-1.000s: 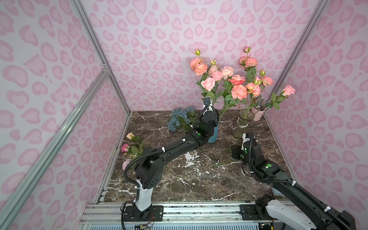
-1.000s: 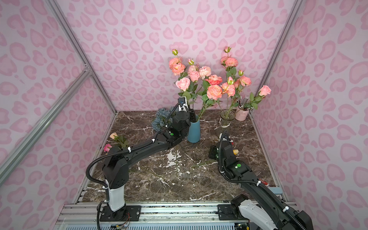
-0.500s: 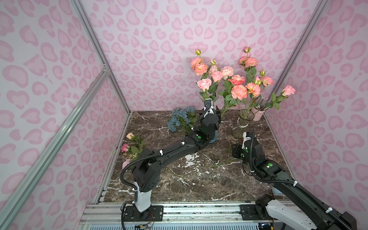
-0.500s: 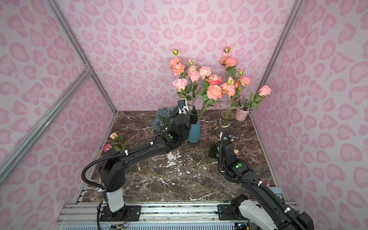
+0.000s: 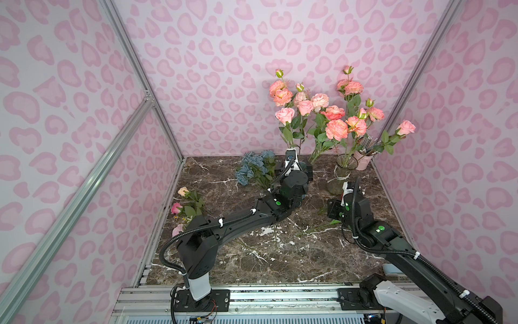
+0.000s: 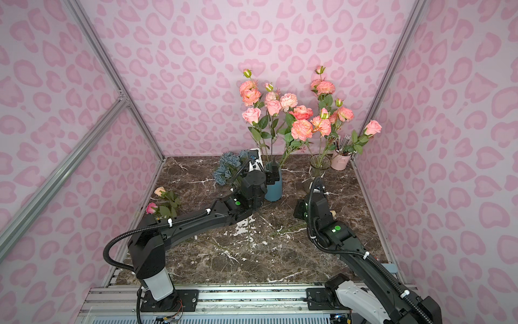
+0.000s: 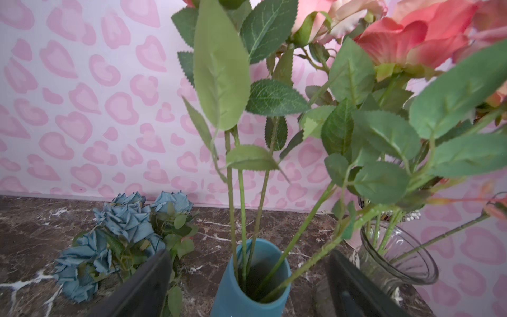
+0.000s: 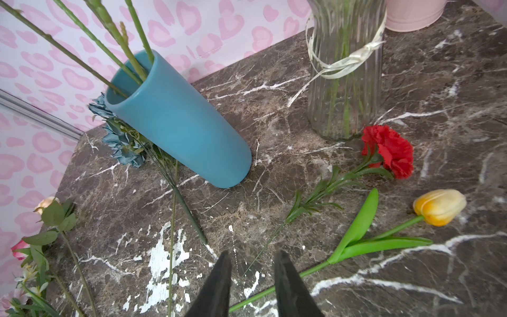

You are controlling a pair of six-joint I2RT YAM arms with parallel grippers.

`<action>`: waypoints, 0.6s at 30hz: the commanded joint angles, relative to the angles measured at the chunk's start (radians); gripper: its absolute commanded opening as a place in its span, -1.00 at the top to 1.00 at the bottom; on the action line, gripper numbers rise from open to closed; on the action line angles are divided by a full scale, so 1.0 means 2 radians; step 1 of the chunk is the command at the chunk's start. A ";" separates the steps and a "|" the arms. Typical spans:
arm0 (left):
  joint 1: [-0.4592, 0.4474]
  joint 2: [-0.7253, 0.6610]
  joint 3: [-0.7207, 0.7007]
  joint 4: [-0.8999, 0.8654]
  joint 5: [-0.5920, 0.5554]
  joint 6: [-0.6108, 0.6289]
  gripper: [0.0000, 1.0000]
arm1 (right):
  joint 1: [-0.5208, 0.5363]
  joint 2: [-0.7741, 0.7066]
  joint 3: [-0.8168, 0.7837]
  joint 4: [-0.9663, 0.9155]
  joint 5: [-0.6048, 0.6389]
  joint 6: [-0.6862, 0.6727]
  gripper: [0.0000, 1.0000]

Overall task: Place the pink flowers into the vase
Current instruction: Place the flower in the vase.

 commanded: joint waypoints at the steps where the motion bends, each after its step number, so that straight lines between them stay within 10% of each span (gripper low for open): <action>1: -0.011 -0.019 -0.041 0.001 -0.037 -0.027 -0.89 | -0.002 0.018 0.014 0.008 0.011 -0.003 0.37; 18: 0.001 -0.202 -0.235 0.015 -0.066 -0.040 -0.93 | -0.049 0.034 0.041 0.009 0.067 -0.028 0.34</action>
